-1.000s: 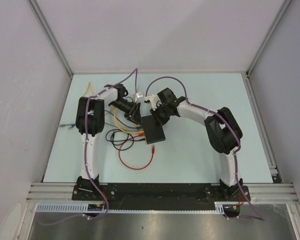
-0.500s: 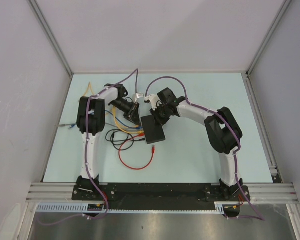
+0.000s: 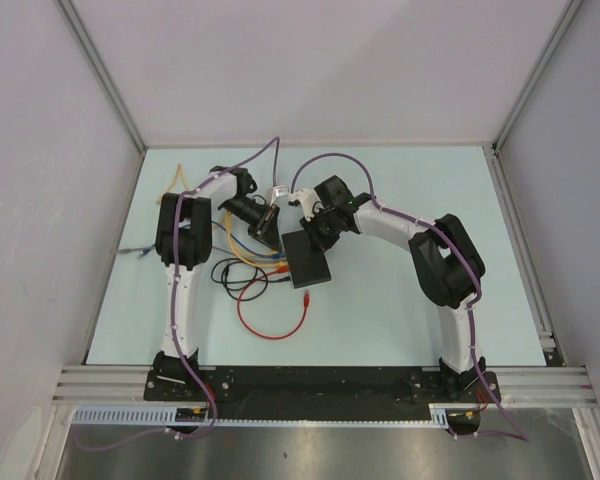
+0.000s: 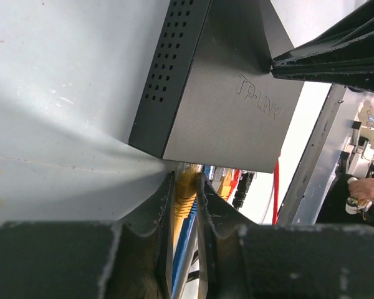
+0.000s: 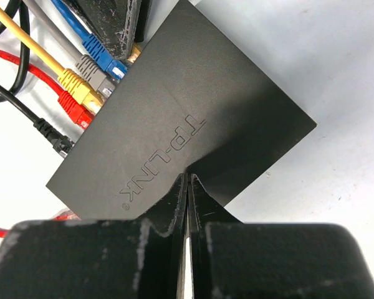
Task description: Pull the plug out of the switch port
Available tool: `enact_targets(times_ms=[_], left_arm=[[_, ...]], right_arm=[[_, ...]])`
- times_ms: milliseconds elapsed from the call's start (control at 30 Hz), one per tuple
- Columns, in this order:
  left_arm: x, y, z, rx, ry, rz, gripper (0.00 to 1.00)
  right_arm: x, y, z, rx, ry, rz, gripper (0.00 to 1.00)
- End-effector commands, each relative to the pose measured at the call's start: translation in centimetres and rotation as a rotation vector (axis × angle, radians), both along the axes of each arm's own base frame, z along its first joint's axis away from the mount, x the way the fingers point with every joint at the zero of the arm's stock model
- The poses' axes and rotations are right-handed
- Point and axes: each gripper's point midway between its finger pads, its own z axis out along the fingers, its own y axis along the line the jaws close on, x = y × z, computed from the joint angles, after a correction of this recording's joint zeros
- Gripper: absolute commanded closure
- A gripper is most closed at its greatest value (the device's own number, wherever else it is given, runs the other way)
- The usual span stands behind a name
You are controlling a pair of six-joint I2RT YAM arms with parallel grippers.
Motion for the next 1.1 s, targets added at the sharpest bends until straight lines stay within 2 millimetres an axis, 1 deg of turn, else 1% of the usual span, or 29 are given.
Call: enact_targets(times_ms=[0,67,100,133,200,267,300,367,400,467,567,600,633,667,700,767,800,833,900,1033,1067], left_arm=[[2.4,0.8,-0.7,0.059,-0.139,-0.059,1.0],[3.1,0.9,-0.5,0.059,-0.134,-0.048,1.0],[4.1,0.6,0.2,0.048,-0.162,-0.043,1.0],[4.2,0.5,0.5,0.043,-0.155,-0.043,1.0],[4.2,0.2,0.4,0.031,-0.146,-0.042,1.0],[3.6,0.2,0.5,0.029,-0.14,-0.057,1.0],[2.4,0.3,-0.1,0.039,-0.112,-0.069,1.0],[1.6,0.6,-0.6,0.041,-0.11,-0.085,1.0],[0.7,0.9,-0.9,0.049,-0.097,-0.094,1.0],[0.5,1.7,-1.3,0.089,-0.122,-0.119,1.0],[1.3,2.7,-1.7,0.144,-0.163,-0.129,1.0],[2.2,2.8,-1.3,0.147,-0.19,-0.123,1.0],[2.6,2.9,-1.4,0.159,-0.197,-0.119,1.0],[3.1,2.8,-1.2,0.16,-0.207,-0.116,1.0],[3.9,2.6,-0.8,0.158,-0.234,-0.113,1.0],[4.4,2.5,-0.9,0.162,-0.235,-0.115,1.0],[5.2,2.4,-0.3,0.166,-0.265,-0.12,1.0],[5.2,2.5,-0.5,0.176,-0.263,-0.135,1.0],[5.7,3.0,-0.6,0.215,-0.293,-0.161,1.0],[5.3,3.6,-0.9,0.241,-0.294,-0.203,1.0],[5.2,3.7,-0.9,0.24,-0.292,-0.207,0.98]], right_arm=[[-1.0,-1.1,-1.6,-0.064,0.027,0.002,0.97],[-0.9,-1.1,-1.7,-0.065,0.029,0.0,0.97],[-0.9,-1.1,-1.7,-0.065,0.028,0.0,0.97],[-0.9,-1.2,-1.7,-0.065,0.029,-0.001,0.97],[-0.9,-1.1,-1.6,-0.063,0.026,0.0,0.97],[-0.8,-1.2,-1.7,-0.066,0.028,-0.002,0.97],[-0.8,-1.2,-1.7,-0.067,0.027,-0.003,0.97],[-0.7,-1.4,-1.7,-0.068,0.026,-0.007,0.97],[-0.7,-1.3,-1.6,-0.066,0.025,-0.006,0.97],[-0.7,-1.4,-1.8,-0.068,0.028,-0.007,0.97],[-0.7,-1.2,-2.0,-0.067,0.031,-0.004,0.96],[-0.7,-1.2,-2.0,-0.068,0.032,-0.004,0.97],[-0.7,-1.2,-2.2,-0.069,0.035,-0.002,0.97],[-0.7,-1.1,-2.1,-0.067,0.034,-0.001,0.97],[-0.7,-1.2,-2.2,-0.069,0.037,-0.001,0.97],[-0.7,-1.2,-2.1,-0.068,0.035,0.0,0.97],[-0.7,-1.2,-2.1,-0.069,0.034,-0.001,0.97],[-0.7,-1.2,-2.1,-0.069,0.034,-0.001,0.97],[-0.7,-1.2,-2.1,-0.071,0.034,-0.002,0.97],[-0.7,-1.2,-2.1,-0.069,0.034,-0.001,0.97],[-0.7,-1.2,-2.1,-0.069,0.034,-0.001,0.96]])
